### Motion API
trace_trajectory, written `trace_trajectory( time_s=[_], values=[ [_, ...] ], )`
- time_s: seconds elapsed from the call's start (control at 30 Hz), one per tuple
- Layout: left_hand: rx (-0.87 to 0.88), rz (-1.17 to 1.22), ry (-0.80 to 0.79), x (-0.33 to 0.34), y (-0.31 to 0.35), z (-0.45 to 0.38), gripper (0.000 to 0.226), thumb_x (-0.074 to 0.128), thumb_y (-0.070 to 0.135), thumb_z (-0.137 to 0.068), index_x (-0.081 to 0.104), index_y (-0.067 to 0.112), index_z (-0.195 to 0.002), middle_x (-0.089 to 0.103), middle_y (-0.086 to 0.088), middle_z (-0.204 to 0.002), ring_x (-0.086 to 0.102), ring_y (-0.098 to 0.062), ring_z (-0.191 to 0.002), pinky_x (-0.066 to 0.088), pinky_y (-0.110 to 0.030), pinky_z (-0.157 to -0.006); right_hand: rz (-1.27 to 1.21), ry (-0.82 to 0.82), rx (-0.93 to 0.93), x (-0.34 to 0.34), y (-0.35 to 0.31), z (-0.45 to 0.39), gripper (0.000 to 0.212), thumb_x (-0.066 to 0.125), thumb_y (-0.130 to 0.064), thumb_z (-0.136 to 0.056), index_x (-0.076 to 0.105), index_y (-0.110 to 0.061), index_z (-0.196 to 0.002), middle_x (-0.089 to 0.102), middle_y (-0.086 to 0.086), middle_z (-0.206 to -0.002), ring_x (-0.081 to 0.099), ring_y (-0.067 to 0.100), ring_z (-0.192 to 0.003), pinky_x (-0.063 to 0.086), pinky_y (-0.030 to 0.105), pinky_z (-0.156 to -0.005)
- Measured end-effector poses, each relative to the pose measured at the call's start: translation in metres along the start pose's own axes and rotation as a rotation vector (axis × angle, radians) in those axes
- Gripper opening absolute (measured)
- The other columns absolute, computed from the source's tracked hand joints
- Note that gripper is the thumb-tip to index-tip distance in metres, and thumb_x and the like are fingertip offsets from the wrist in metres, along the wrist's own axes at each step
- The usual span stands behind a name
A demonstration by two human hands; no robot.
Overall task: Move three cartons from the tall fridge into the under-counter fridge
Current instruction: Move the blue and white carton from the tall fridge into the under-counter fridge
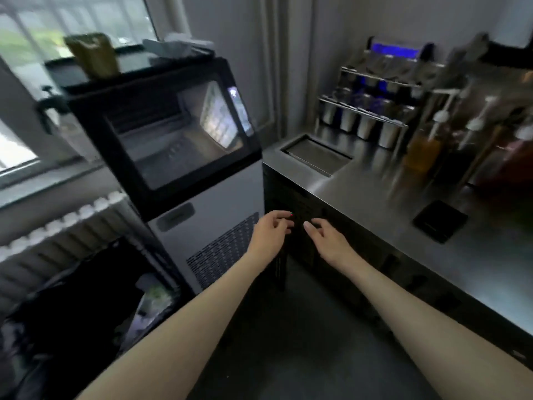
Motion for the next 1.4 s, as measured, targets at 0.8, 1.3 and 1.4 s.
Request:
trace_trajectory(
  time_s=[0.8, 1.3, 1.4],
  values=[
    [-0.169, 0.214, 0.639, -0.428, -0.148, 0.150, 0.028, 0.044, 0.008, -0.106, 0.068, 0.009, -0.122, 0.075, -0.006, -0.102, 0.070, -0.014, -0.088, 0.048, -0.010, -0.061, 0.086, -0.446, -0.385, 0.350, -0.301, 0.048, 0.049, 0.045, -0.057, -0.102, 0.056, -0.022, -0.135, 0.063, -0.005, -0.117, 0.062, 0.020, -0.114, 0.051, 0.037, -0.092],
    [-0.351, 0.240, 1.104, -0.566, -0.215, 0.240, 0.028, 0.042, 0.008, -0.108, 0.065, 0.006, -0.125, 0.074, -0.010, -0.108, 0.069, -0.010, -0.084, 0.048, -0.007, -0.057, 0.130, -0.840, -0.642, 0.532, -0.408, 0.062, 0.043, 0.047, -0.051, -0.103, 0.062, -0.019, -0.128, 0.066, -0.002, -0.111, 0.064, 0.024, -0.111, 0.049, 0.040, -0.094],
    [-0.392, 0.247, 1.215, -0.583, -0.220, 0.261, 0.029, 0.042, 0.006, -0.108, 0.065, 0.004, -0.124, 0.074, -0.014, -0.111, 0.068, -0.015, -0.088, 0.048, -0.006, -0.055, 0.175, -0.907, -0.725, 0.562, -0.425, 0.065, 0.044, 0.045, -0.052, -0.104, 0.063, -0.018, -0.126, 0.067, -0.001, -0.112, 0.062, 0.022, -0.107, 0.049, 0.041, -0.094]
  ],
)
Point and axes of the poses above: each hand's wrist, its own z-axis away from the middle knuckle, its own x-axis out of the palm, y = z × x, the point moved 1 cm from there along -z, towards the middle knuckle
